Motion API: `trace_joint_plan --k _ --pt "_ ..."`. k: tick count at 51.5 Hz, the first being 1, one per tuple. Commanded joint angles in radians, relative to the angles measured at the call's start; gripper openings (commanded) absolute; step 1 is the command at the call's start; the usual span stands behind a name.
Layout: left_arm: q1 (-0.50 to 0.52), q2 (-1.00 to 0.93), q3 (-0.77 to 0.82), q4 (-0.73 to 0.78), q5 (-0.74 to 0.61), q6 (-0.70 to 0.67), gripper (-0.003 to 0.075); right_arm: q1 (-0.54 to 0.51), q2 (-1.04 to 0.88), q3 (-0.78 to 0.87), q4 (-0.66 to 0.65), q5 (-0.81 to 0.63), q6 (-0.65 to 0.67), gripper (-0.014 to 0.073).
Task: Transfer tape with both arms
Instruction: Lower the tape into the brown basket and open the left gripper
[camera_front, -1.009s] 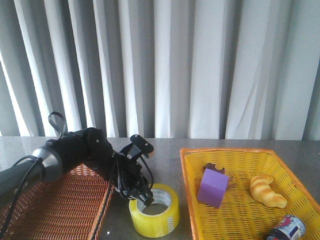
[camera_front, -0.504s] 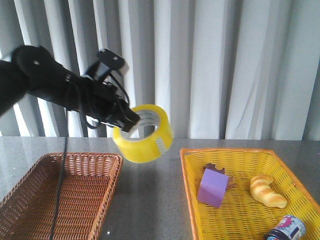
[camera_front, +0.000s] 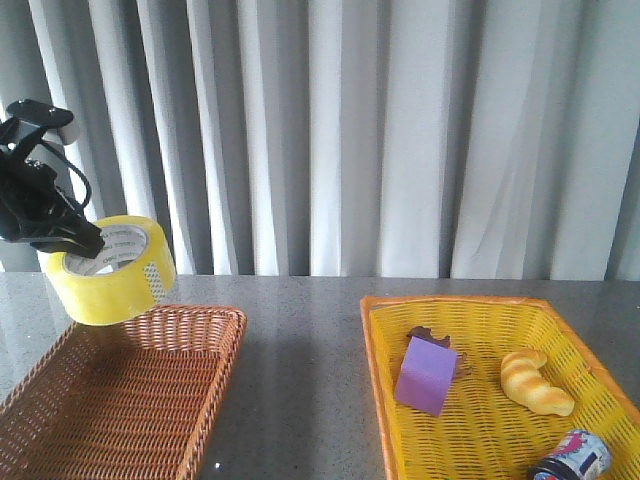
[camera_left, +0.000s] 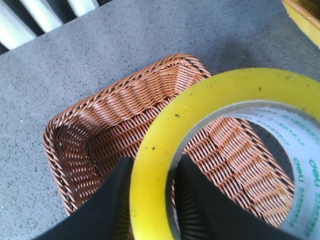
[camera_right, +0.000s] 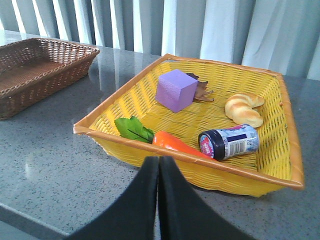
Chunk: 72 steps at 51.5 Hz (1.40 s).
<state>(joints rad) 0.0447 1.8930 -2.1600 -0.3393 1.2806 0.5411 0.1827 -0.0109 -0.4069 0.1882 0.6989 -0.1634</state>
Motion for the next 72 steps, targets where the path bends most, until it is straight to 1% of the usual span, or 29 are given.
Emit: trace_joint_plan --k 1,5,9,23,34,38,43,58,62,66,72 --pt "0.004 0.002 -0.033 0.0 -0.029 -0.062 -0.0007 -0.005 0.026 -0.024 0.026 -0.073 -0.002 -0.0005" --pt "0.004 0.053 -0.033 0.052 -0.029 -0.105 -0.0007 -0.005 0.026 -0.024 0.037 -0.073 -0.002 -0.0005" --pt "0.004 0.095 -0.033 0.073 -0.029 -0.122 -0.0007 -0.005 0.026 -0.024 0.04 -0.073 -0.002 -0.0005" --pt "0.004 0.221 -0.033 0.074 -0.029 -0.17 -0.0006 -0.005 0.026 -0.024 0.041 -0.074 -0.002 -0.0005" --pt "0.003 0.252 -0.033 0.066 -0.029 -0.19 0.0011 -0.005 0.026 -0.024 0.044 -0.074 -0.002 -0.0005" --pt "0.003 0.252 -0.033 0.066 -0.029 -0.19 0.0038 -0.005 0.026 -0.024 0.044 -0.074 -0.002 -0.0005" --pt "0.003 0.252 -0.033 0.066 -0.029 -0.192 0.009 -0.005 0.026 -0.024 0.044 -0.074 -0.002 -0.0005" --pt "0.003 0.252 -0.033 0.056 -0.029 -0.231 0.0312 -0.005 0.026 -0.024 0.048 -0.074 -0.002 -0.0005" --pt "0.003 0.252 -0.033 0.056 -0.029 -0.237 0.0354 -0.005 0.026 -0.024 0.048 -0.074 -0.002 -0.0005" --pt "0.003 0.251 -0.033 0.056 -0.029 -0.238 0.0372 -0.005 0.026 -0.024 0.048 -0.075 -0.002 -0.0005" --pt "0.003 0.236 -0.033 0.053 -0.029 -0.281 0.036 -0.005 0.026 -0.024 0.048 -0.075 -0.002 -0.0005"
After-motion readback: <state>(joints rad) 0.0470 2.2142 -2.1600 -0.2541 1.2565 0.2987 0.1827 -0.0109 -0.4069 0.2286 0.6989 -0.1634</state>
